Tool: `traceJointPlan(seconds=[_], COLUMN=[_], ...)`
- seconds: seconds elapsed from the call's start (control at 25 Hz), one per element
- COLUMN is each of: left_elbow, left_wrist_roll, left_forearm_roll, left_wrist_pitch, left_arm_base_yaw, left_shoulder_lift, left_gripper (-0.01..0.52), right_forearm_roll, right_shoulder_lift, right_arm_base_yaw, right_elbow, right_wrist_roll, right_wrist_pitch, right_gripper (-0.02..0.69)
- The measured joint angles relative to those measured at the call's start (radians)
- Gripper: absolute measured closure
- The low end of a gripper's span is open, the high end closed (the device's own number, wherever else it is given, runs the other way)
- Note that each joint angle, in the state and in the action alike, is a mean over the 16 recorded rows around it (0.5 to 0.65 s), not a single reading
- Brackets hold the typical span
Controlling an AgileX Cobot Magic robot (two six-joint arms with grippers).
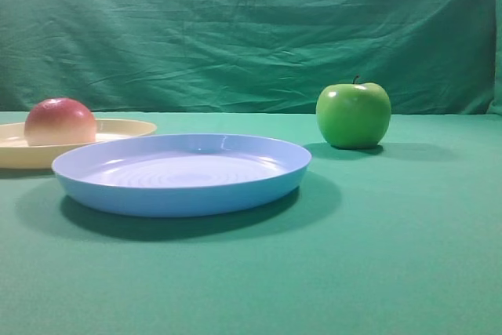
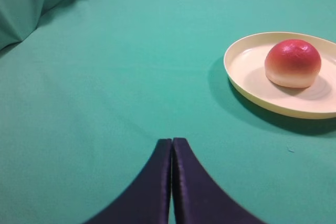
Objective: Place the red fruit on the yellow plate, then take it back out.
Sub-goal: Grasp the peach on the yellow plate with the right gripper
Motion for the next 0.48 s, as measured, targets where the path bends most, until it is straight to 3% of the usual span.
traceJointPlan(seconds=[0.48], left_elbow=[0.000], left_wrist_roll=[0.000], left_forearm_roll=[0.000], left_wrist_pitch=[0.000], left_arm_base_yaw=[0.000], left_shoulder_lift=[0.000], left_gripper=[0.514], right_forearm_roll=[-0.003], right_shoulder_lift=[-0.252], right_arm_base_yaw=[-0.142], right_elbow=[0.370], right_wrist_roll=[-0.025], right_wrist_pitch=[-0.118], right_gripper=[0.665])
